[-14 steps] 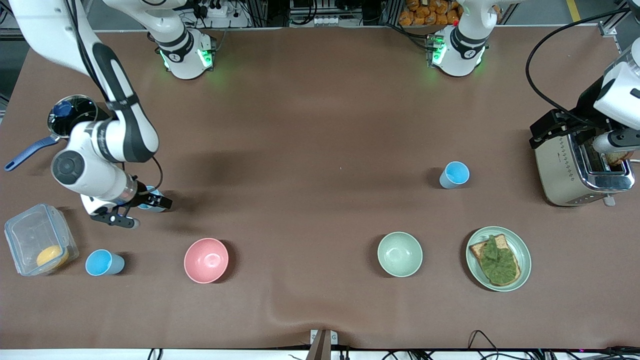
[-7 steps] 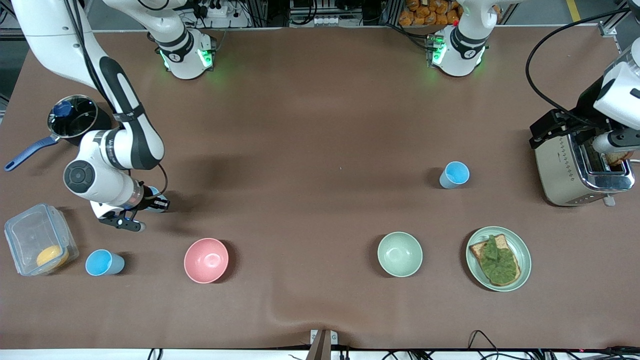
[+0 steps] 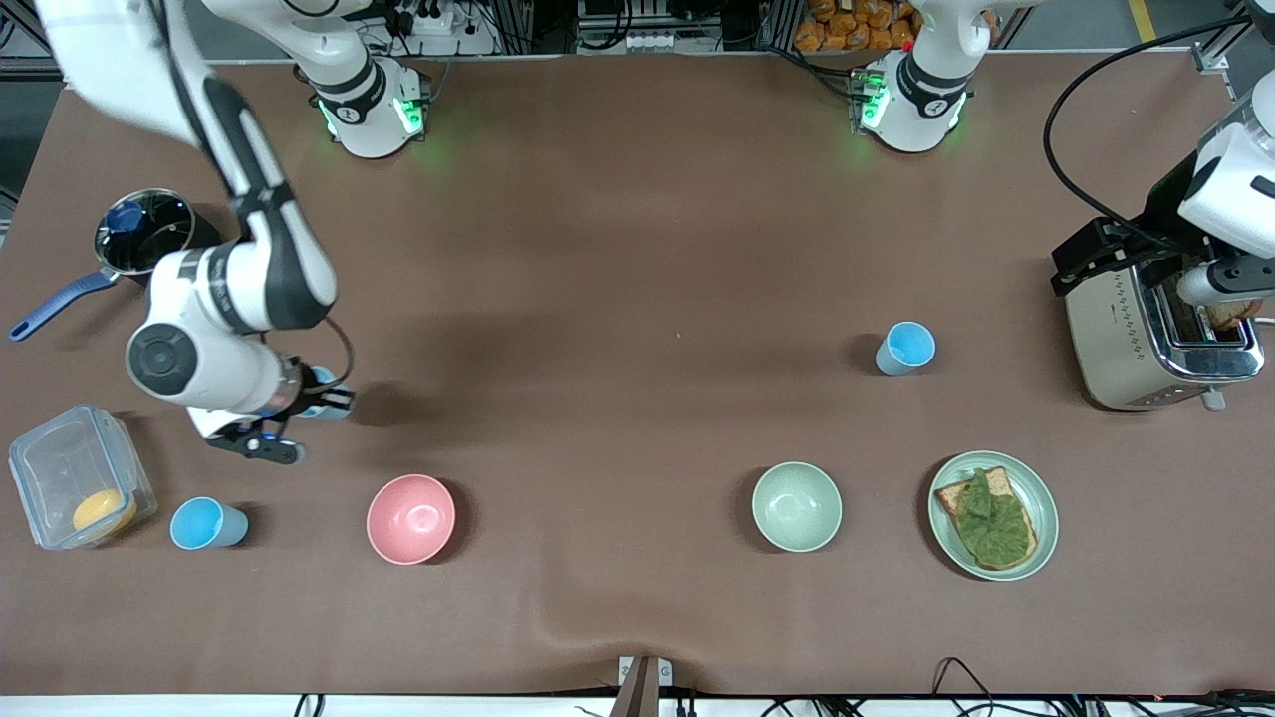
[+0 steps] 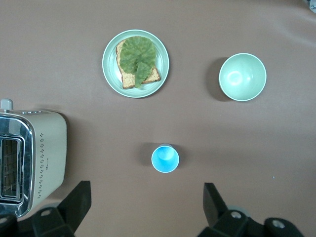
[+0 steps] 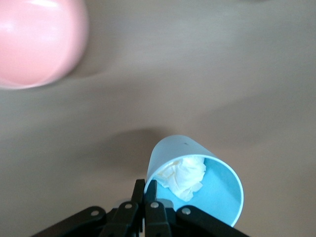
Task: Stack blue cups with both arms
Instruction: 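Carry the blue cup with the right gripper to mid-table and lower it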
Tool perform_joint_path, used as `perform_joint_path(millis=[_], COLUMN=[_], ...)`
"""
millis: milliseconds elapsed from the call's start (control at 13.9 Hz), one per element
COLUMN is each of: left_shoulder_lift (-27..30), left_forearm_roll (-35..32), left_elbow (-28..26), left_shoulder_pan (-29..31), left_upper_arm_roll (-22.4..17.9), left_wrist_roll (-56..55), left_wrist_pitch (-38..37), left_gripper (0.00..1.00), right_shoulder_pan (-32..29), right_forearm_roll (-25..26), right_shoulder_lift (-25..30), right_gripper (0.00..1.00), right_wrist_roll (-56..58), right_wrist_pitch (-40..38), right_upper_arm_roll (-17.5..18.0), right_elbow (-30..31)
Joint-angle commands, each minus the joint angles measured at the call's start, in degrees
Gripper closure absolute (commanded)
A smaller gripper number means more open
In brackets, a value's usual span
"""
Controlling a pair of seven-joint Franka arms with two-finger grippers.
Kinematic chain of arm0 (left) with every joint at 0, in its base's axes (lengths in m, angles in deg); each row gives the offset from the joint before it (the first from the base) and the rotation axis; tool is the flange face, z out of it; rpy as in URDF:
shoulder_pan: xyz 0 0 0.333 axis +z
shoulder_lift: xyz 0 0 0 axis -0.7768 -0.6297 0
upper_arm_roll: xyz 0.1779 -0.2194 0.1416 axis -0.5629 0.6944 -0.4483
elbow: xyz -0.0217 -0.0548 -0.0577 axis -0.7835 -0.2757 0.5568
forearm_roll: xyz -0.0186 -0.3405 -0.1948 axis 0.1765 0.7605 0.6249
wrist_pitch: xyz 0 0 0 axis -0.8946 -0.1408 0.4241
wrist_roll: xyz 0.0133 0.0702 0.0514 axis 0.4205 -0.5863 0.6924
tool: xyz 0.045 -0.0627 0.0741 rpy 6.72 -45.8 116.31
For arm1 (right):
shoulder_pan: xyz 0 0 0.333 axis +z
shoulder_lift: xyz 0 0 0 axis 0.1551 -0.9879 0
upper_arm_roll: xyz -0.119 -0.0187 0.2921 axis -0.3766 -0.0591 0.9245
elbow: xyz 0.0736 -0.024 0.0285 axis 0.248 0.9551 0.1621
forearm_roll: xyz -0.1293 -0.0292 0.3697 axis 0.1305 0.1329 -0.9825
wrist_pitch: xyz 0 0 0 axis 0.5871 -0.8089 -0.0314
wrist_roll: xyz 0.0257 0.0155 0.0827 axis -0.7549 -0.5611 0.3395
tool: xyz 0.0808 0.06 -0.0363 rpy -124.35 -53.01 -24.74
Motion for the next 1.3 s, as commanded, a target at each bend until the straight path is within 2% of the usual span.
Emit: perform_joint_path(millis=[0,144,216,504,648,792,936,1224], left_shoulder_lift=[0.47,0.47,0.47,0.47,0.38,0.38,0.47,0.47], left_forearm_roll=[-0.67,-0.67,-0.67,-0.67,-0.67,-0.67,-0.67,-0.67], left_elbow=[0.66,0.66,0.66,0.49,0.58,0.49,0.49,0.49], left_shoulder_pan=[-0.13,-0.21,-0.13,0.05,0.05,0.14,0.14,0.14], left_upper_arm_roll=[0.3,0.3,0.3,0.3,0.3,0.3,0.3,0.3], left_wrist_roll=[-1.33,-1.33,-1.33,-1.25,-1.33,-1.25,-1.33,-1.33], left_wrist_pitch=[-1.22,-1.22,-1.22,-1.22,-1.22,-1.22,-1.3,-1.31], left_gripper=[0.0,0.0,0.0,0.0,0.0,0.0,0.0,0.0], right_shoulder_pan=[12.62,19.83,21.34,27.49,31.44,36.37,36.91,37.27], right_forearm_roll=[0.13,-0.74,-1.01,-3.39,-3.21,-2.95,-3.29,-3.56], right_shoulder_lift=[-2.7,-8.85,-12.02,-18.8,-23.28,-27.15,-28.04,-30.94], right_gripper=[1.0,1.0,1.0,1.0,1.0,1.0,1.0,1.0], right_wrist_roll=[-14.04,-17.4,-18.9,-20.4,-20.67,-26.08,-33.47,-39.29], right_wrist_pitch=[-8.68,-7.9,-6.68,3.86,3.88,4.67,6.69,6.17], right_upper_arm_roll=[-0.49,-0.66,-0.57,-0.57,-0.66,-1.62,-1.45,-1.28], right_elbow=[-14.18,-22.8,-26.41,-31.0,-35.65,-37.34,-37.52,-37.08])
